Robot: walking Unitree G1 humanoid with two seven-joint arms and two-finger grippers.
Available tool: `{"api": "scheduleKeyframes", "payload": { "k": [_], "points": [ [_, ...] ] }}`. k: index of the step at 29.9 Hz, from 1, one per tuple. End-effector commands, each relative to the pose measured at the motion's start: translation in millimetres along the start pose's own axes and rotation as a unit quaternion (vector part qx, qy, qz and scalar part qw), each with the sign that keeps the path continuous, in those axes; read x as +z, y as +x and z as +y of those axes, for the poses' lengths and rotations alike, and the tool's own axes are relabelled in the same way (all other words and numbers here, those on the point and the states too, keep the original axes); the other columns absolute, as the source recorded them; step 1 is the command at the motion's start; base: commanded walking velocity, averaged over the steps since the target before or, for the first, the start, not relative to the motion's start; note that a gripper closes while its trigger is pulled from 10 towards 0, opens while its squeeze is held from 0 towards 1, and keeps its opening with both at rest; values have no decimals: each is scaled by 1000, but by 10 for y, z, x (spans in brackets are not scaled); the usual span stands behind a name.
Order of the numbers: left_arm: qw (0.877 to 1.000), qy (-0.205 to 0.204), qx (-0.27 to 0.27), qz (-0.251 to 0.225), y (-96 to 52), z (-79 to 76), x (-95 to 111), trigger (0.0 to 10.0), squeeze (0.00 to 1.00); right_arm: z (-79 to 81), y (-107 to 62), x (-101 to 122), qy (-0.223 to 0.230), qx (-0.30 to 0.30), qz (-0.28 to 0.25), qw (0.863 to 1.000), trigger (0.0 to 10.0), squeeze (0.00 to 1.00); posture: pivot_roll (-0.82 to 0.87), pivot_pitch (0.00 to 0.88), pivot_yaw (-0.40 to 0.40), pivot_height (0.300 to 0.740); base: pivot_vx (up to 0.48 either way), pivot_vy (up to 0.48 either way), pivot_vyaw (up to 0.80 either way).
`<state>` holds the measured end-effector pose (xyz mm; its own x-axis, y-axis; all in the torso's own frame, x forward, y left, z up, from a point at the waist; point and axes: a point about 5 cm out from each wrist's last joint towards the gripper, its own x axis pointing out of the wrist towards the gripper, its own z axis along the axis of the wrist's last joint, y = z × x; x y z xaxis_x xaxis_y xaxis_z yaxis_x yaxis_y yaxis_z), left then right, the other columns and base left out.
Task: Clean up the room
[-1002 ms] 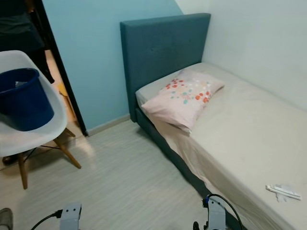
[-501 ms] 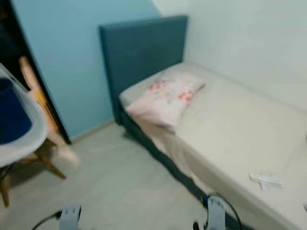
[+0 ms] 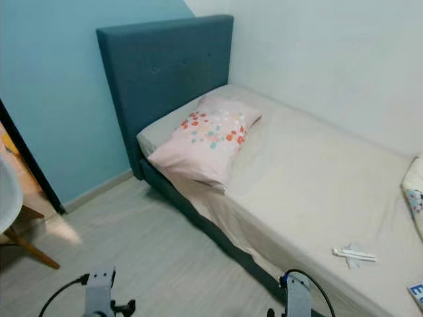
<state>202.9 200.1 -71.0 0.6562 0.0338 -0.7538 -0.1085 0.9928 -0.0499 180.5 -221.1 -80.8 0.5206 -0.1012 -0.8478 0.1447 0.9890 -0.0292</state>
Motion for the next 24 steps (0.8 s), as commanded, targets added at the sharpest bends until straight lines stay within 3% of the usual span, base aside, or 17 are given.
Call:
{"api": "scheduleKeyframes", "payload": {
  "k": [1,4,21,24],
  "points": [
    [1000,-3,-1,-8,5,5,37,10000,0,-3,3,50,-3,2,-10,1000,10000,0,-20,0,-78,740,289,0,0],
    [1000,-6,-5,-21,18,-22,104,10000,0,16,2,43,-4,19,-10,1000,10000,0,-22,0,-78,740,292,0,160],
    [997,-33,-10,-74,61,-79,414,10000,0,17,-1,31,-3,25,-10,1000,10000,0,-24,0,-78,740,289,0,800],
    [996,-34,-12,-77,62,-84,428,10000,0,2,-1,36,3,16,-13,1000,10000,0,-26,0,-76,740,296,0,0]
  ]
}}
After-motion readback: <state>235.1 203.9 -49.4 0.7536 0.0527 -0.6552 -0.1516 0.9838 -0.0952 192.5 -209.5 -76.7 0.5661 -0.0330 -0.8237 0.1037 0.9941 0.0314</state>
